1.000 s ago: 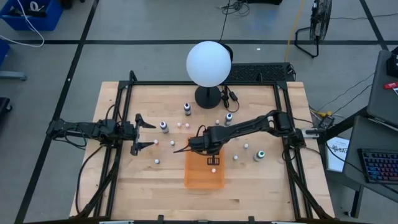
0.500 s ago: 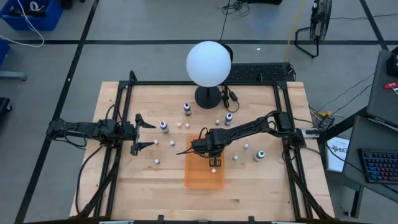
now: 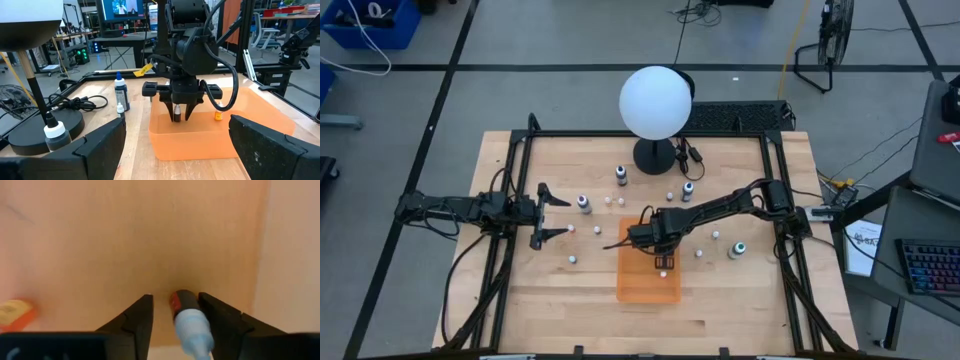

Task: Pick & Place food coloring
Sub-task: Put the small red food coloring bottle into the orange bin, then put the small purple food coloring bottle into the orange bin

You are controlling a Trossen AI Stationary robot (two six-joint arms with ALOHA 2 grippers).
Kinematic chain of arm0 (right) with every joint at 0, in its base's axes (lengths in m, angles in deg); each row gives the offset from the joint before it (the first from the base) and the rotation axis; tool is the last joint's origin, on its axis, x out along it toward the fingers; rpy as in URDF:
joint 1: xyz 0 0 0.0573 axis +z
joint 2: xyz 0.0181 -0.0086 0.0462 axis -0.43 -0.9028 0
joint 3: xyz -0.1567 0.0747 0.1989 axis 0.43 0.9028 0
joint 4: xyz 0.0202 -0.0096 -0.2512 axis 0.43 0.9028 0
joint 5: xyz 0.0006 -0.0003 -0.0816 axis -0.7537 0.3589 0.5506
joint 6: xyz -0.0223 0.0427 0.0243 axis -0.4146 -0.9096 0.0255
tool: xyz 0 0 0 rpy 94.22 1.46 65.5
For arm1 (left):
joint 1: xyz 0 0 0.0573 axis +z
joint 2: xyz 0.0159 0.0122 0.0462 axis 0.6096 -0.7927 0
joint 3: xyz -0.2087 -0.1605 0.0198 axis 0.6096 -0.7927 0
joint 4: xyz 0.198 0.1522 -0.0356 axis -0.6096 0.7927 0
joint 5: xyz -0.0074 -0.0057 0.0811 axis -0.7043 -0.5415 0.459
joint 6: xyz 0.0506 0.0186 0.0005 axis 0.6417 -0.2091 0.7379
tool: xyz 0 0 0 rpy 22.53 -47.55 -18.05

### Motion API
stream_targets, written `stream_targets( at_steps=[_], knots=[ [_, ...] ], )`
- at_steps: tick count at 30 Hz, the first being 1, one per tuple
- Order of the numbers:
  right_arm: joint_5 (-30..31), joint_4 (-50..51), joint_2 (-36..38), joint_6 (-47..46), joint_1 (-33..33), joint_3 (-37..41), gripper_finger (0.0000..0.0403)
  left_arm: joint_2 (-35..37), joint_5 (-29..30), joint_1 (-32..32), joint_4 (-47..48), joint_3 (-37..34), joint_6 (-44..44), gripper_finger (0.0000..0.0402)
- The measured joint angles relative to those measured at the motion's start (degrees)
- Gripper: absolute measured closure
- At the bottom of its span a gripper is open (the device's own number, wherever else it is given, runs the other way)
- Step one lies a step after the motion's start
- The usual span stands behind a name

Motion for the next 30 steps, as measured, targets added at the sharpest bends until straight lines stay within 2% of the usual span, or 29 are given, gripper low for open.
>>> stream_targets(
  at_steps=[7, 23, 30],
  knots=[
    [-2.06, 2.70, 2.78, -2.21, 0.08, -0.18, 0.0244, 0.00, 0.00, 0.01, -0.04, 0.00, 0.00, 0.0050],
    [-1.84, 8.44, 17.64, -10.95, 0.43, -0.33, 0.0246, 0.00, 0.00, 0.01, -0.02, 0.00, 0.00, 0.0050],
    [-1.99, 14.06, 20.21, -18.06, 4.65, -0.35, 0.0246, 0.01, 0.00, 0.01, -0.12, 0.00, 0.00, 0.0050]
  ],
)
